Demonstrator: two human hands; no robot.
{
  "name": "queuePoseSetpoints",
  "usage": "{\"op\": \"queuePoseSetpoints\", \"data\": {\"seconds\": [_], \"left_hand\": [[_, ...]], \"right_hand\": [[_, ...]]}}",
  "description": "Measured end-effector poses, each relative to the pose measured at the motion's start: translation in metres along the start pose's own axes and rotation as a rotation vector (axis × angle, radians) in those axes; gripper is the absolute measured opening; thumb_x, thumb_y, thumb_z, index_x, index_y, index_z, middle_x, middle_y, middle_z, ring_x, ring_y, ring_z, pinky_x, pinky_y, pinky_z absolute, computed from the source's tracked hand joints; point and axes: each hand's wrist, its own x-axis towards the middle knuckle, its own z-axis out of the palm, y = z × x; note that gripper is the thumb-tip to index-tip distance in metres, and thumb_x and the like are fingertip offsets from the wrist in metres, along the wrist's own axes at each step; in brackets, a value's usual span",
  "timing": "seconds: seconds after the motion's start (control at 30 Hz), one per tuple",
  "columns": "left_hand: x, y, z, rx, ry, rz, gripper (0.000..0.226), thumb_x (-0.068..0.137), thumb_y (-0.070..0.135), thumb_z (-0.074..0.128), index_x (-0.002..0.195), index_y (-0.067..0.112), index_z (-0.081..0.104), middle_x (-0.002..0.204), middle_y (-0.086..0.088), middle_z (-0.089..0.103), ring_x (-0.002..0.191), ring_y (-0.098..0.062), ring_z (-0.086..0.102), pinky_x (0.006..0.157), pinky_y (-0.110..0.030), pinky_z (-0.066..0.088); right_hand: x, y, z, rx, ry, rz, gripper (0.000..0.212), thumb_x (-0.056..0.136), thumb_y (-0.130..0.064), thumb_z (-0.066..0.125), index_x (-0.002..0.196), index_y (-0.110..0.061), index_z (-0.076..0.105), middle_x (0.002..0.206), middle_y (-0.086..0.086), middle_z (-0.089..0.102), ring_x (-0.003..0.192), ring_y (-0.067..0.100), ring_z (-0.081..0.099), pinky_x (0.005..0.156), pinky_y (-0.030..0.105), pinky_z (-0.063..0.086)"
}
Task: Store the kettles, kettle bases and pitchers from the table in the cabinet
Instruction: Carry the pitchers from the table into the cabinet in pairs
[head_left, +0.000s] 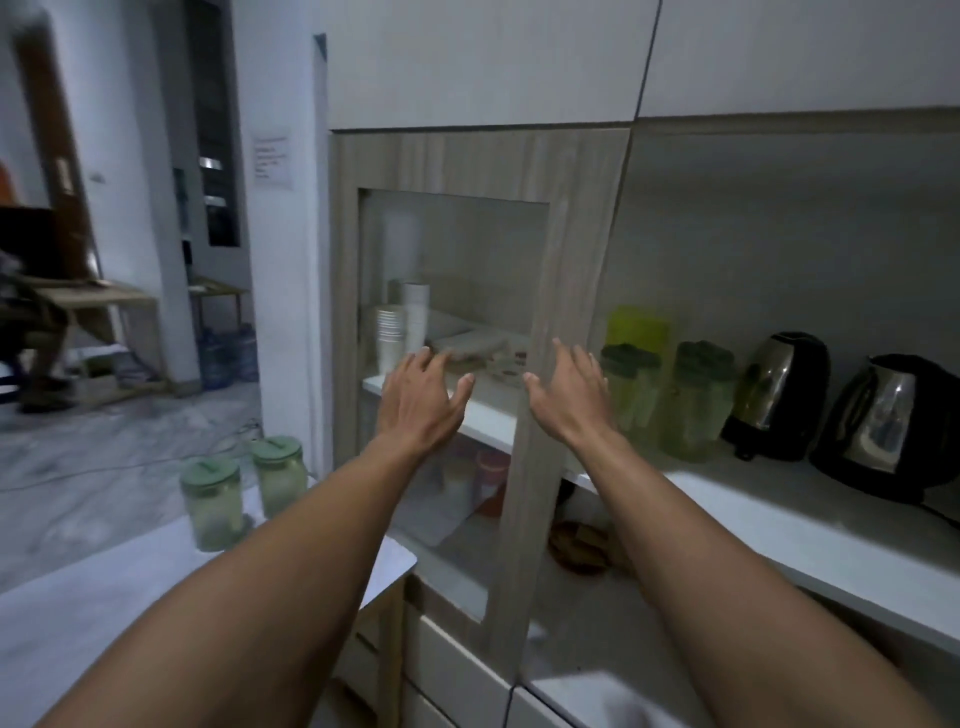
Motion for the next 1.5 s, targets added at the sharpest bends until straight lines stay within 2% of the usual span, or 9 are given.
{"op": "queuePoseSetpoints", "data": {"seconds": [0.37, 0.47, 0.6, 0.73, 1.0, 1.1, 1.23, 1.37, 1.5], "left_hand": [[-0.039, -0.160, -0.076, 0.178, 0.009, -0.264, 0.064, 0.100, 0.056, 0.032, 0.154, 0.022, 0.028, 0.161, -0.011, 0.024, 0.150, -0.029, 0.016, 0.120, -0.049, 0.018], [-0.041, -0.195, -0.080, 0.191, 0.021, -0.320, 0.064, 0.100, 0.054, 0.035, 0.154, 0.021, 0.030, 0.160, -0.012, 0.027, 0.149, -0.029, 0.019, 0.120, -0.048, 0.019], [-0.044, -0.232, -0.074, 0.202, 0.051, -0.374, 0.060, 0.098, 0.051, 0.041, 0.149, 0.019, 0.037, 0.152, -0.011, 0.039, 0.141, -0.028, 0.032, 0.116, -0.045, 0.027], [-0.039, -0.271, -0.051, 0.193, 0.084, -0.455, 0.056, 0.097, 0.049, 0.047, 0.145, 0.021, 0.040, 0.144, -0.007, 0.046, 0.133, -0.028, 0.040, 0.107, -0.042, 0.035], [-0.019, -0.352, 0.024, 0.132, 0.090, -0.668, 0.051, 0.095, 0.049, 0.050, 0.139, 0.023, 0.043, 0.139, -0.002, 0.047, 0.124, -0.026, 0.045, 0.098, -0.039, 0.040], [-0.016, -0.378, 0.052, 0.090, 0.122, -0.736, 0.048, 0.096, 0.047, 0.051, 0.135, 0.021, 0.045, 0.134, -0.003, 0.050, 0.121, -0.024, 0.048, 0.095, -0.037, 0.043], [-0.016, -0.410, 0.085, 0.045, 0.142, -0.848, 0.048, 0.091, 0.051, 0.056, 0.128, 0.021, 0.047, 0.127, 0.000, 0.053, 0.117, -0.021, 0.051, 0.092, -0.037, 0.045], [-0.016, -0.435, 0.119, -0.059, 0.178, -1.043, 0.048, 0.083, 0.057, 0.064, 0.113, 0.024, 0.046, 0.111, 0.007, 0.051, 0.103, -0.015, 0.051, 0.081, -0.032, 0.042], [-0.012, -0.453, 0.145, -0.175, 0.250, -1.225, 0.058, 0.079, 0.057, 0.070, 0.118, 0.020, 0.048, 0.108, 0.007, 0.053, 0.094, -0.014, 0.050, 0.078, -0.028, 0.038]], "right_hand": [[-0.006, -0.133, 0.118, 0.127, -0.152, -0.213, 0.064, 0.097, -0.040, 0.052, 0.151, -0.009, 0.034, 0.153, 0.015, 0.039, 0.146, 0.034, 0.027, 0.117, 0.053, 0.027], [-0.004, -0.157, 0.151, 0.153, -0.195, -0.250, 0.061, 0.098, -0.037, 0.053, 0.149, -0.009, 0.036, 0.150, 0.015, 0.043, 0.142, 0.033, 0.032, 0.114, 0.053, 0.031], [0.004, -0.175, 0.204, 0.171, -0.267, -0.303, 0.064, 0.098, -0.038, 0.051, 0.151, -0.008, 0.032, 0.155, 0.014, 0.038, 0.145, 0.032, 0.029, 0.117, 0.052, 0.027], [0.023, -0.187, 0.262, 0.179, -0.339, -0.323, 0.066, 0.099, -0.040, 0.049, 0.154, -0.010, 0.028, 0.158, 0.013, 0.033, 0.149, 0.030, 0.024, 0.119, 0.054, 0.023], [0.070, -0.198, 0.390, 0.233, -0.459, -0.368, 0.055, 0.095, -0.033, 0.055, 0.143, -0.009, 0.041, 0.142, 0.013, 0.049, 0.136, 0.032, 0.041, 0.109, 0.046, 0.038], [0.080, -0.195, 0.437, 0.266, -0.524, -0.367, 0.053, 0.094, -0.032, 0.055, 0.140, -0.009, 0.044, 0.143, 0.014, 0.049, 0.136, 0.033, 0.041, 0.109, 0.047, 0.039], [0.089, -0.192, 0.487, 0.276, -0.625, -0.321, 0.060, 0.095, -0.032, 0.059, 0.147, -0.010, 0.038, 0.145, 0.013, 0.046, 0.137, 0.033, 0.041, 0.111, 0.043, 0.037], [0.092, -0.185, 0.532, 0.278, -0.721, -0.241, 0.065, 0.096, -0.031, 0.060, 0.151, -0.010, 0.032, 0.150, 0.013, 0.043, 0.137, 0.032, 0.043, 0.110, 0.041, 0.039], [0.095, -0.180, 0.567, 0.296, -0.773, -0.146, 0.074, 0.093, -0.037, 0.064, 0.153, -0.010, 0.030, 0.151, 0.011, 0.044, 0.137, 0.031, 0.044, 0.107, 0.042, 0.043]]}}
